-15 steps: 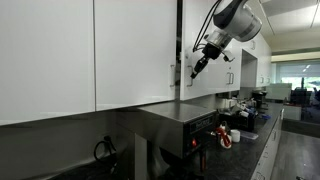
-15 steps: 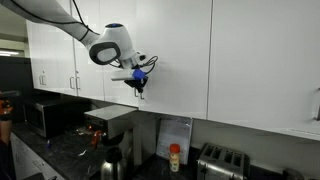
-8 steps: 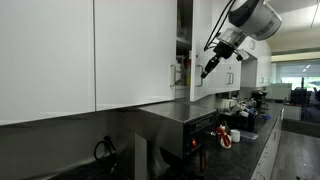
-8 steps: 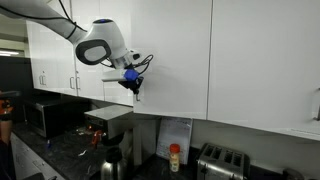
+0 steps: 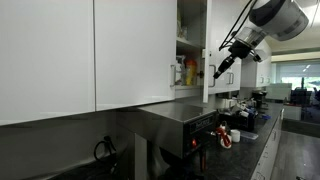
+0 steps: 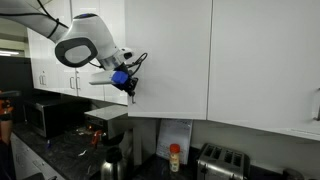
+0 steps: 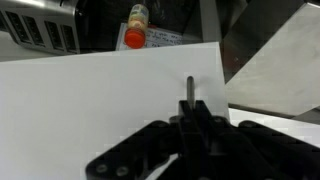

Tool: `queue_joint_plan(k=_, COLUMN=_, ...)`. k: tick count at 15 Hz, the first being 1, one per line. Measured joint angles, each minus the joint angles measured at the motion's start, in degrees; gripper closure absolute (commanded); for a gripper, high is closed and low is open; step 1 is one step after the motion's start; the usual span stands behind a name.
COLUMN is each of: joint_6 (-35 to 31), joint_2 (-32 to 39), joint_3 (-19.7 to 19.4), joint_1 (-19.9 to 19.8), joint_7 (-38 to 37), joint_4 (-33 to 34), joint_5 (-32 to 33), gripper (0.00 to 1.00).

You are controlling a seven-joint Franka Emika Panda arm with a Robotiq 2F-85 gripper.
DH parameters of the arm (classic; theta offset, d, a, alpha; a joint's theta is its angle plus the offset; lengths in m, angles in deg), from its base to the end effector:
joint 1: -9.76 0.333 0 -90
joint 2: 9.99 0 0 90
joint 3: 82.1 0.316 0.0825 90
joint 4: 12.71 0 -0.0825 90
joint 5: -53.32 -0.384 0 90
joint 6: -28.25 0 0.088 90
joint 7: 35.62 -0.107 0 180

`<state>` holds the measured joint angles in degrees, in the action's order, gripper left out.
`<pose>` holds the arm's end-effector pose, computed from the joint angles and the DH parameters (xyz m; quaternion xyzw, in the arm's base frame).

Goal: Open the right cabinet door and take out the sugar bottle, the close the door

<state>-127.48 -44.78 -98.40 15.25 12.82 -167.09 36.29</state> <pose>0.3897 -0.0889 0.4747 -0.9210 -0.1963 -0.3361 0.0172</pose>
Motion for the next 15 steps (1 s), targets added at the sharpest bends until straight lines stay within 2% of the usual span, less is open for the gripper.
queue_joint_plan(k=6, joint_6=0.4, joint_2=-7.6, joint_3=-2.6, joint_1=-3.2, joint_7=-3.4, joint_4=-5.4, joint_5=6.1, gripper=0.98)
queue_joint_plan(k=15, joint_6=5.2, joint_2=-11.8, joint_3=-5.5, joint_1=-6.6, joint_7=-6.6, joint_4=-6.2, joint_5=11.5, gripper=0.98)
